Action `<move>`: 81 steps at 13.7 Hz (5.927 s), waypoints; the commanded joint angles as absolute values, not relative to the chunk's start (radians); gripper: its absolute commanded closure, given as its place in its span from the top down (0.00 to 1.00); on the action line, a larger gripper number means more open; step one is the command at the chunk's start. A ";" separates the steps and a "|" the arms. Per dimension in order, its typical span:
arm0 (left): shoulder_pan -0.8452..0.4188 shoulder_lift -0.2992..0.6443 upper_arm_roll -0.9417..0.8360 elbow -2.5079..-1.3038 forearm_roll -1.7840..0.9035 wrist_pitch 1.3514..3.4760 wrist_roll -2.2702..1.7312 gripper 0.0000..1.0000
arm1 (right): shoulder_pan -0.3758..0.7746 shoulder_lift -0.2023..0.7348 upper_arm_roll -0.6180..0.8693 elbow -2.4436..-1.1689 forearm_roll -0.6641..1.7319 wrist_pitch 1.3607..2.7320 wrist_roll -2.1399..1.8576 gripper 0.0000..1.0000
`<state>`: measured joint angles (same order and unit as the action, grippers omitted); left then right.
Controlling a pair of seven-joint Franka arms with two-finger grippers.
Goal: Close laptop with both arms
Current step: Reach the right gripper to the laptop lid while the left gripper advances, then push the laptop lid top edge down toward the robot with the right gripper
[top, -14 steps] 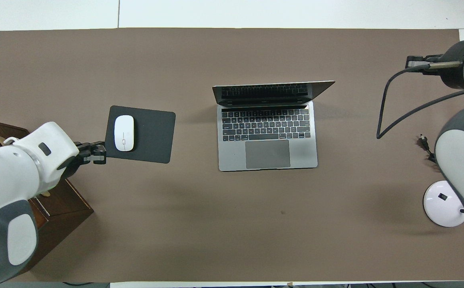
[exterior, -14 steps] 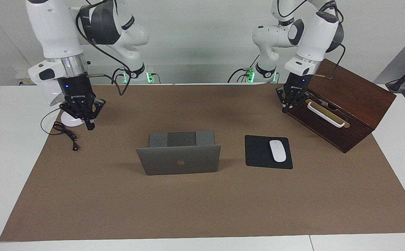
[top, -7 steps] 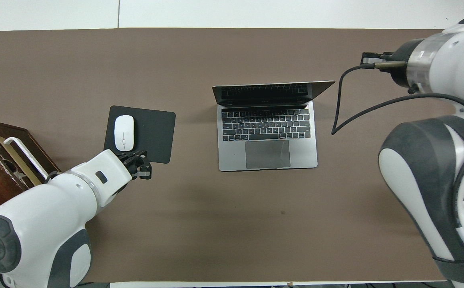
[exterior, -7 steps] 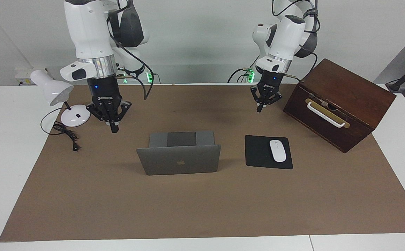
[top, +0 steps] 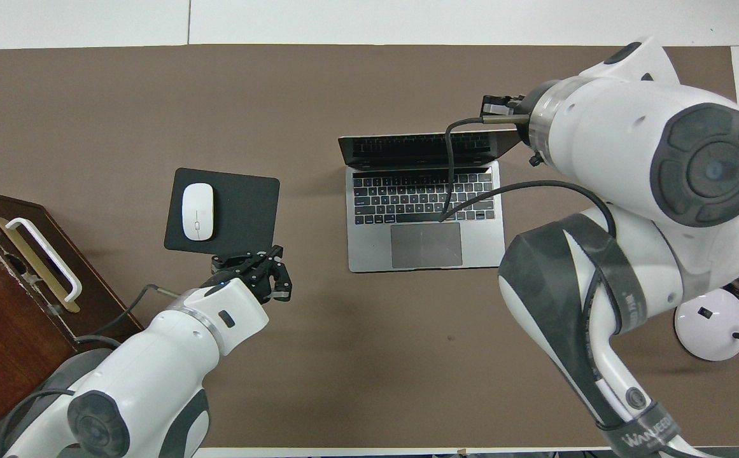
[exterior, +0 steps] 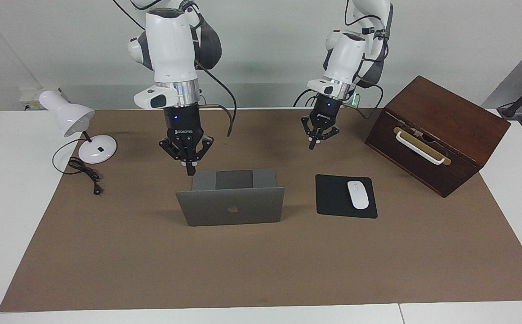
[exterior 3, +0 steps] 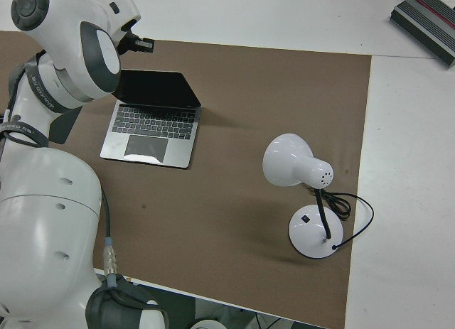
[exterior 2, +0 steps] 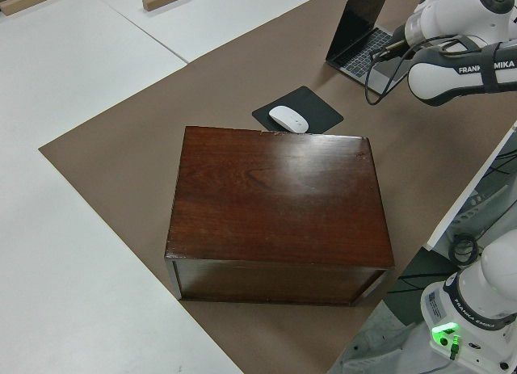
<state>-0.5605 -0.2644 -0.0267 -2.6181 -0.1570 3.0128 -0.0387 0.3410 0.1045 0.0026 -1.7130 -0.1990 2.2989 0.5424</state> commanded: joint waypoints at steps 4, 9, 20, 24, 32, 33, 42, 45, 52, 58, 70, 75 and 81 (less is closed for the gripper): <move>-0.672 -0.066 -0.012 -2.629 -0.166 3.311 -0.044 0.00 | 0.402 0.167 -0.002 -1.685 -0.376 2.373 0.571 0.00; -0.713 0.043 -0.011 -2.619 -0.164 3.451 -0.031 0.00 | 0.500 0.179 -0.002 -1.629 -0.354 2.344 0.688 0.00; -0.738 0.213 -0.009 -2.494 -0.156 3.504 -0.029 0.00 | 0.420 0.212 -0.002 -1.638 -0.353 2.437 0.583 0.00; -0.732 0.232 -0.008 -2.493 -0.153 3.505 -0.028 0.00 | 0.414 0.245 -0.002 -1.637 -0.351 2.477 0.578 0.00; -0.742 0.278 -0.009 -2.471 -0.153 3.505 -0.026 0.00 | 0.417 0.275 -0.002 -1.638 -0.348 2.470 0.569 0.00; -0.742 0.279 -0.009 -2.471 -0.153 3.505 -0.026 0.00 | 0.417 0.284 -0.002 -1.637 -0.348 2.473 0.563 0.00; -0.758 0.293 -0.009 -2.471 -0.155 3.505 -0.023 0.00 | 0.414 0.313 -0.002 -1.631 -0.345 2.476 0.548 0.00; -0.767 0.296 -0.009 -2.471 -0.155 3.505 -0.023 0.00 | 0.413 0.321 -0.002 -1.629 -0.266 2.474 0.479 0.00; -0.772 0.305 -0.008 -2.471 -0.152 3.505 -0.017 0.00 | 0.416 0.321 -0.002 -1.618 -0.238 2.436 0.463 0.00; -0.770 0.314 -0.006 -2.471 -0.140 3.505 0.020 0.00 | 0.403 0.331 -0.002 -1.618 -0.239 2.437 0.460 0.00; -0.770 0.330 -0.006 -2.471 -0.132 3.505 0.055 0.00 | 0.407 0.345 0.000 -1.617 -0.071 2.341 0.420 0.00; -0.765 0.330 -0.006 -2.471 -0.132 3.505 0.072 0.00 | 0.403 0.334 0.002 -1.617 0.069 2.208 0.362 0.00; -0.758 0.330 -0.006 -2.473 -0.132 3.505 0.098 0.00 | 0.393 0.327 0.000 -1.621 0.127 2.112 0.336 0.00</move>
<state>-0.7511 0.2762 -0.0182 -2.4849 -0.1413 3.4889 0.0803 0.4086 0.3347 -0.0084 -1.6135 0.0884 2.1458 0.3735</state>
